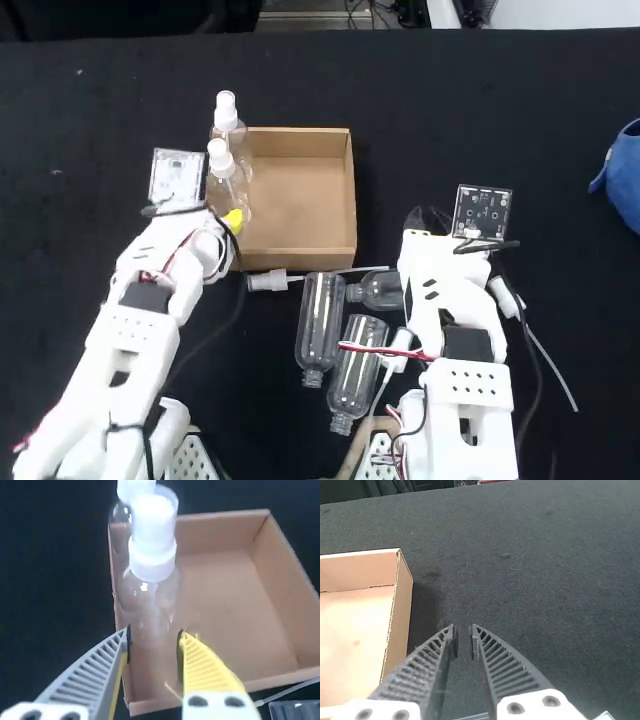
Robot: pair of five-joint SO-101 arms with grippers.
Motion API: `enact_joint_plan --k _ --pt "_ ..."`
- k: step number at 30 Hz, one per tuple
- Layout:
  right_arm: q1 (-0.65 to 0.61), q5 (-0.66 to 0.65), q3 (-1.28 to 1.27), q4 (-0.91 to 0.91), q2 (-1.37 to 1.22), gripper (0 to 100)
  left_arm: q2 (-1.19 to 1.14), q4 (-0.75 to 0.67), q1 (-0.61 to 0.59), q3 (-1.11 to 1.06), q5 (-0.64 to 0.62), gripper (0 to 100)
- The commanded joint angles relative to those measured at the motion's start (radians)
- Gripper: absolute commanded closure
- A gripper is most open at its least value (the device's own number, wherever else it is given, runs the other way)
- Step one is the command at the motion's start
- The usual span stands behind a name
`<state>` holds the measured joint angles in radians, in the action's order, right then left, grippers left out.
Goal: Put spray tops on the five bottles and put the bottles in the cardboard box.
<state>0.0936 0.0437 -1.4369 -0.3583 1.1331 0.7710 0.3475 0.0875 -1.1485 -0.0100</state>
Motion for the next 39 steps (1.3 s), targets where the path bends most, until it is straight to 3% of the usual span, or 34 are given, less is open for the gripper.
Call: enact_joint_plan --k 1,20,39 --pt "-0.014 -0.008 0.013 0.038 -0.004 96.2 -0.123 0.006 0.01 0.14 -0.072 97" --pt "-0.014 -0.008 0.015 0.038 -0.004 96.2 -0.451 -0.003 0.008 0.332 -0.075 97" --pt "-0.014 -0.008 0.015 0.038 -0.004 96.2 -0.439 0.021 0.001 0.328 -0.077 97"
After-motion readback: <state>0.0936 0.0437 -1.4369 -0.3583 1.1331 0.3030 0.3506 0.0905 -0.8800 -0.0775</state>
